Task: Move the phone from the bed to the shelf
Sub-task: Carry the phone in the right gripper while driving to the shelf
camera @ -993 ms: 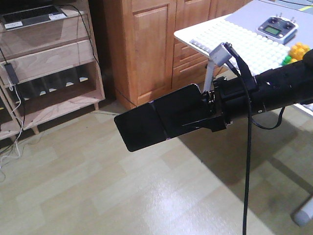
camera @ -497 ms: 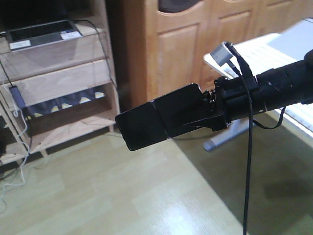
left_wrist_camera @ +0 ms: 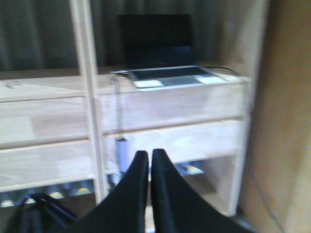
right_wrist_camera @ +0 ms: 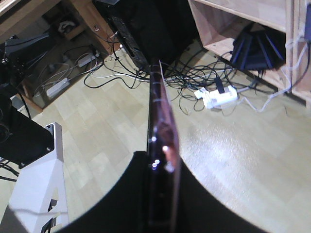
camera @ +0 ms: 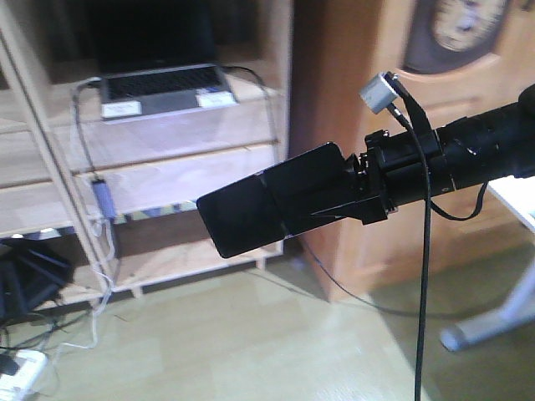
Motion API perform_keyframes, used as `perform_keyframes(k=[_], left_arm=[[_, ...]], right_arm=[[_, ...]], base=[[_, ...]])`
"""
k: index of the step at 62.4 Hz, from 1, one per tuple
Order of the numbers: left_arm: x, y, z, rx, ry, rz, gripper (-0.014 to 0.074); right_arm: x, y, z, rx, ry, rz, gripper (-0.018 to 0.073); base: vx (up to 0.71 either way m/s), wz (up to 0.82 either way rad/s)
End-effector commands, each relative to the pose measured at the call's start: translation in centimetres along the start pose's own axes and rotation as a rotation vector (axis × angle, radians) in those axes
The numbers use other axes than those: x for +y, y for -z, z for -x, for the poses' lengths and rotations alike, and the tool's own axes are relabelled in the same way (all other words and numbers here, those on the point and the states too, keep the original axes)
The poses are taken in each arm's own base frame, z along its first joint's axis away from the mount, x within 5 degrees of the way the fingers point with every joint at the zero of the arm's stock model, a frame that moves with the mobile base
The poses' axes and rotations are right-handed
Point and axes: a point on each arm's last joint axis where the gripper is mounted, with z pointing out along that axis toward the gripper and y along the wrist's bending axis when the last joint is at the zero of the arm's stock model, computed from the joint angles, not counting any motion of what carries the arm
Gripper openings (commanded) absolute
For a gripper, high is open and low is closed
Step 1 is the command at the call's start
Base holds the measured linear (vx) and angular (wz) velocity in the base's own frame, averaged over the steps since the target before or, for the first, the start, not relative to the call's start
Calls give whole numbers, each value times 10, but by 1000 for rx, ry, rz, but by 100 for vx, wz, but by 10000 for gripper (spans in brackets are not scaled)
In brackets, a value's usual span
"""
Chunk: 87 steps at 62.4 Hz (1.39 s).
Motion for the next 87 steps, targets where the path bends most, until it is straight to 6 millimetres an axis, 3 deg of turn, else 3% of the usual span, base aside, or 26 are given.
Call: perform_keyframes(k=[1,36,87], left_arm=[[2,3,14,-107,14,10,1],[2,3,14,-107,14,10,1],[2,3,14,-107,14,10,1]], right_arm=[[22,11,16,-80,35,88,-2],[22,11,16,-80,35,88,-2],[22,11,16,-80,35,88,-2]], base=[[50,46],[46,32],[31,9]])
